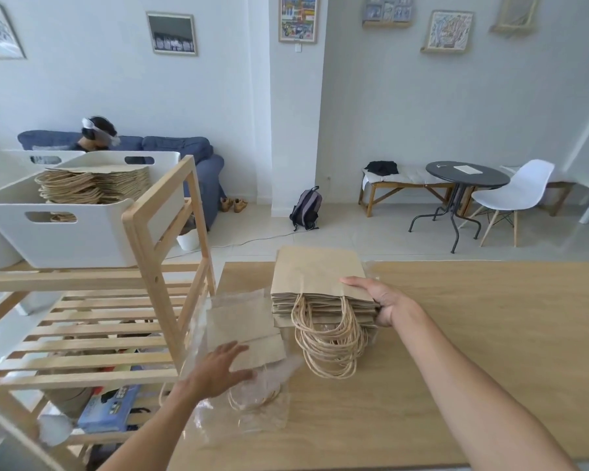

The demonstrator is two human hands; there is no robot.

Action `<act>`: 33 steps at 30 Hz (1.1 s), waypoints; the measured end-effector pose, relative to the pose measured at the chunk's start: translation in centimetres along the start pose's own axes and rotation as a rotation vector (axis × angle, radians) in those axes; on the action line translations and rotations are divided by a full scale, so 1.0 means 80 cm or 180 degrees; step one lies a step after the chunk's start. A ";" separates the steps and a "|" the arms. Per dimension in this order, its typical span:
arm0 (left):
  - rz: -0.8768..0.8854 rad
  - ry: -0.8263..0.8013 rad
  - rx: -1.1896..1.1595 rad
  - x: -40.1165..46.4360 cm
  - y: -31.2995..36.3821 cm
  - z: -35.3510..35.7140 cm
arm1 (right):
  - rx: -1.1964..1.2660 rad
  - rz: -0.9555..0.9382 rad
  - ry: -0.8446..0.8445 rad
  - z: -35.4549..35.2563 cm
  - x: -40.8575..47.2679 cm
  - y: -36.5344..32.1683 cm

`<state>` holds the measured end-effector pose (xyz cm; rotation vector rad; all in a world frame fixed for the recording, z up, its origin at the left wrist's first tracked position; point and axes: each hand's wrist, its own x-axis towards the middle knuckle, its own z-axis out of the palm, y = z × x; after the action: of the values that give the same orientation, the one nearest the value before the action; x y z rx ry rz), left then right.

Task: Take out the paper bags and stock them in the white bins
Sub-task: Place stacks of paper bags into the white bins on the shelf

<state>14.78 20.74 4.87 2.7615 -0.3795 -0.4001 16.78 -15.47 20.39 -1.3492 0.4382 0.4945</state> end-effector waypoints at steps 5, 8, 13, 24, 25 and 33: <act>-0.0111 -0.0043 0.0718 -0.013 0.004 0.043 | 0.0027 0.0073 -0.0154 -0.005 -0.011 0.015; 0.0074 0.0692 0.0524 -0.015 0.025 0.047 | 0.0054 0.0116 -0.0239 -0.009 -0.017 0.028; 0.0715 0.1872 -0.0480 -0.022 0.100 0.000 | 0.0013 0.0166 -0.0318 -0.011 -0.029 0.055; 0.1215 0.2068 -0.1491 -0.076 0.178 -0.011 | -0.0658 -0.0095 -0.0553 -0.042 -0.088 0.092; 0.1255 0.2023 -0.1519 -0.078 0.182 -0.010 | -0.0776 -0.0084 -0.0636 -0.046 -0.095 0.092; 0.1190 0.1235 -0.1899 -0.076 0.212 -0.006 | -0.0443 -0.0200 -0.1135 -0.113 -0.112 0.113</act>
<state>5.73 7.21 12.66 2.0628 -0.5539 0.1087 4.13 -23.83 16.62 -1.3683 0.0691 0.7082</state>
